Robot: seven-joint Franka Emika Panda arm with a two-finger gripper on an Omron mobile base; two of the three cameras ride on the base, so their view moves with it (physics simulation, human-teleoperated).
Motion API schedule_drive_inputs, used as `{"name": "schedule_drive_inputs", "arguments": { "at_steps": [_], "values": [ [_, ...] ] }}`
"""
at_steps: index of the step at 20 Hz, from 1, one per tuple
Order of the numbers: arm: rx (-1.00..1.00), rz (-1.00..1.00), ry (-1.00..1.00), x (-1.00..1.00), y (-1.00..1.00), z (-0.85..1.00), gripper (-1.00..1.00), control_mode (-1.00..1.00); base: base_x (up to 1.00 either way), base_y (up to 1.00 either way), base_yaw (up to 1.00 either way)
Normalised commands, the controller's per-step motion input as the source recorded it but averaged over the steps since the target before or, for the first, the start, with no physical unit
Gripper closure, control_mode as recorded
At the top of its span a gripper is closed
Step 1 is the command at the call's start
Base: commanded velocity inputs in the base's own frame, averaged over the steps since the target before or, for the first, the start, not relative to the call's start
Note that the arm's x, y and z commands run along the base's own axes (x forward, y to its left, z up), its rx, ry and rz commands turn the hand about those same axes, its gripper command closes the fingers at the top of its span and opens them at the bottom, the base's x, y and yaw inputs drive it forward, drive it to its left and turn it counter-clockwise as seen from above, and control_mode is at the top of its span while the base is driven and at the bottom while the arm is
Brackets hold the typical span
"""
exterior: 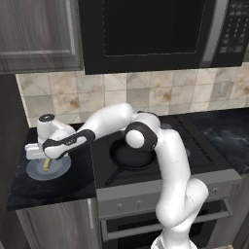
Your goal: Pick up the butter stick and place it in the pan. Then turn on the burner for the pan.
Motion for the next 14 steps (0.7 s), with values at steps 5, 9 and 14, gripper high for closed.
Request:
{"name": "schedule_drive_inputs", "arguments": {
  "at_steps": [5,9,14],
  "values": [
    [0.00,0.00,0.00,0.00,0.00,-0.12,-1.00,-1.00,0.00,0.00,0.00],
    [0.00,0.00,0.00,0.00,0.00,-0.10,-1.00,-1.00,0.00,0.00,0.00],
    [0.00,0.00,0.00,0.00,0.00,-0.16,-1.00,-1.00,0.00,0.00,0.00]
  ]
}}
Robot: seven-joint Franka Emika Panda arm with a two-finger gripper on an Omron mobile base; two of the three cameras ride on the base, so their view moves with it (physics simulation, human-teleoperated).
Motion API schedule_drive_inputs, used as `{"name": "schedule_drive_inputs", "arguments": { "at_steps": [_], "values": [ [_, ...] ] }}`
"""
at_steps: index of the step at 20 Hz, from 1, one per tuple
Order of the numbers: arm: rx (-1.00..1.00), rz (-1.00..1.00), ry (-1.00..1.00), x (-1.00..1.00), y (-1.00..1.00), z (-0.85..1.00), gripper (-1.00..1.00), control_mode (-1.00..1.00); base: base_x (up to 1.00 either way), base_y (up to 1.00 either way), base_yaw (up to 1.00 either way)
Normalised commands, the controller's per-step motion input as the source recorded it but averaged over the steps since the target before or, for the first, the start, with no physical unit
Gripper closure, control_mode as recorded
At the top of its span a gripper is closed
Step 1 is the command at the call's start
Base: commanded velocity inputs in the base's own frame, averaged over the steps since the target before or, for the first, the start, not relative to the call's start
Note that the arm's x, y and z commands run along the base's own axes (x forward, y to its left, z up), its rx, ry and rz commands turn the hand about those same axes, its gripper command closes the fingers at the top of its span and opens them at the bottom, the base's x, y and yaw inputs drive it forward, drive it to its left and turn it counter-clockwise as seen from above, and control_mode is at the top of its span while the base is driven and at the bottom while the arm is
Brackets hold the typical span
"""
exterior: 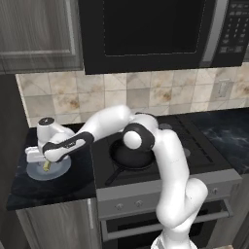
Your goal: Pick up the butter stick and place it in the pan. Then turn on the burner for the pan.
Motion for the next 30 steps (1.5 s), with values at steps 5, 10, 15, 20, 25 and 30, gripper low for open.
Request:
{"name": "schedule_drive_inputs", "arguments": {
  "at_steps": [5,10,15,20,25,30],
  "values": [
    [0.00,0.00,0.01,0.01,0.01,-0.08,-1.00,-1.00,0.00,0.00,0.00],
    [0.00,0.00,0.03,0.00,0.03,-0.01,-1.00,-1.00,0.00,0.00,0.00],
    [0.00,0.00,0.05,0.00,0.00,0.00,1.00,-1.00,0.00,0.00,0.00],
    [0.00,0.00,0.00,0.00,0.00,0.00,1.00,-1.00,0.00,0.00,0.00],
    [0.00,0.00,0.00,0.00,0.00,0.01,1.00,-1.00,0.00,0.00,0.00],
    [0.00,0.00,0.00,0.00,-0.03,0.21,1.00,-1.00,0.00,0.00,0.00]
  ]
}}
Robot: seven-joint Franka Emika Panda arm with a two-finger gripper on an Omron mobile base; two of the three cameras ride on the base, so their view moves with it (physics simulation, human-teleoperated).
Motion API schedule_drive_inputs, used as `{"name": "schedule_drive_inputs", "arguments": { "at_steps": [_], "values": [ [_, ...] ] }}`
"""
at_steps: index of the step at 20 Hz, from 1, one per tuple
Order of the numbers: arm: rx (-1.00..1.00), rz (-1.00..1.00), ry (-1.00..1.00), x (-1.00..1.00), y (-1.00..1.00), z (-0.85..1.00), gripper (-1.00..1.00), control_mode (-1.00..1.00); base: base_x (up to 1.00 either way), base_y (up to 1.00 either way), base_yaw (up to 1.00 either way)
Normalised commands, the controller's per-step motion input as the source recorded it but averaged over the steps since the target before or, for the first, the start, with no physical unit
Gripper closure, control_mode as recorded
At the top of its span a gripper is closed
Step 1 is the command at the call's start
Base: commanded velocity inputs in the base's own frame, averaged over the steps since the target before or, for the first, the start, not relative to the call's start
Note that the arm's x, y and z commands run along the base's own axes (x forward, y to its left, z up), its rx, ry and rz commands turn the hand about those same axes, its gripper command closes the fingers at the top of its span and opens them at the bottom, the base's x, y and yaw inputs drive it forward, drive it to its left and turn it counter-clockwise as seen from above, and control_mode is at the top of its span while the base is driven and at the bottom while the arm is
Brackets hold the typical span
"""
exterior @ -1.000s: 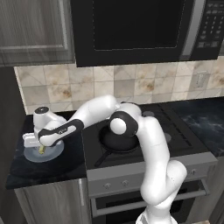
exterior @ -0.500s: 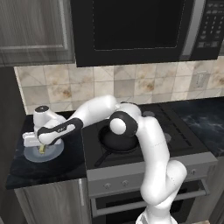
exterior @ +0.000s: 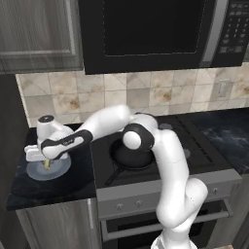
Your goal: Pick up the butter stick and place it in the pan. Then turn on the burner for the pan.
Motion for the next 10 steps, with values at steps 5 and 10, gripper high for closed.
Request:
{"name": "schedule_drive_inputs", "arguments": {
  "at_steps": [5,10],
  "values": [
    [0.00,0.00,0.00,-0.05,-0.14,0.33,1.00,-1.00,0.00,0.00,0.00],
    [0.00,0.00,0.00,-0.25,-0.32,0.16,1.00,-1.00,0.00,0.00,0.00]
  ]
}}
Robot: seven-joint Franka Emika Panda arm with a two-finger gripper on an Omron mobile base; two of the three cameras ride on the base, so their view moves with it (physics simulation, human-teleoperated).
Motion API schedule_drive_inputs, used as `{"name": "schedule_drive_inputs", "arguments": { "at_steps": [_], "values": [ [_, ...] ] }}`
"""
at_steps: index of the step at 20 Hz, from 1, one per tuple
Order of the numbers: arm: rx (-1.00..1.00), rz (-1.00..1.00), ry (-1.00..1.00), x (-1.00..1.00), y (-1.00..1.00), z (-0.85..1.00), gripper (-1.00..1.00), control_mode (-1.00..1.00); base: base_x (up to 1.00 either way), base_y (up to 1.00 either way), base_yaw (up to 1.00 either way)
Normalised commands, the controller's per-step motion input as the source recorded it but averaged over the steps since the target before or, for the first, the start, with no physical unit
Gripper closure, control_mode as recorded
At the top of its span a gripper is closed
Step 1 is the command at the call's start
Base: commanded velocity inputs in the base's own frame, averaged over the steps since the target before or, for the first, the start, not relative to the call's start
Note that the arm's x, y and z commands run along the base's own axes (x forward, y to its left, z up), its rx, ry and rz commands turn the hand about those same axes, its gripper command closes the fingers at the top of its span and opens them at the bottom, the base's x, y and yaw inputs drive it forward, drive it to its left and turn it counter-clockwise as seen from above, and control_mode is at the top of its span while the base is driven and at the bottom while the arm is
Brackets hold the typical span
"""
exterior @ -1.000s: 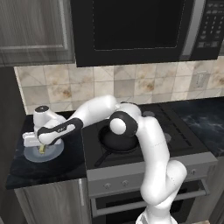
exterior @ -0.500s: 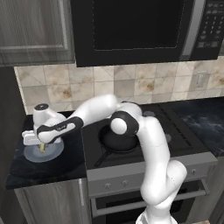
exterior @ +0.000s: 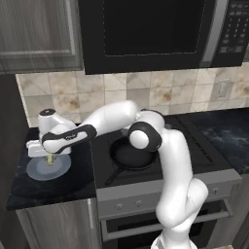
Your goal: Pick up the butter stick and place it in the pan. Then turn on the burner for the pan.
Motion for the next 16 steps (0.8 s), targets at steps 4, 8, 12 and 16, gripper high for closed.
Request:
{"name": "schedule_drive_inputs", "arguments": {
  "at_steps": [4,8,12,16],
  "values": [
    [0.00,0.00,0.02,-0.34,-0.50,0.27,1.00,-1.00,0.00,0.00,0.00],
    [0.00,0.00,0.03,-0.29,-0.64,0.34,1.00,-1.00,0.00,0.00,0.00],
    [0.00,0.00,0.04,-0.27,-0.60,0.42,1.00,-1.00,0.00,0.00,0.00],
    [0.00,0.00,0.02,-0.36,-0.74,0.34,1.00,-1.00,0.00,0.00,0.00]
  ]
}}
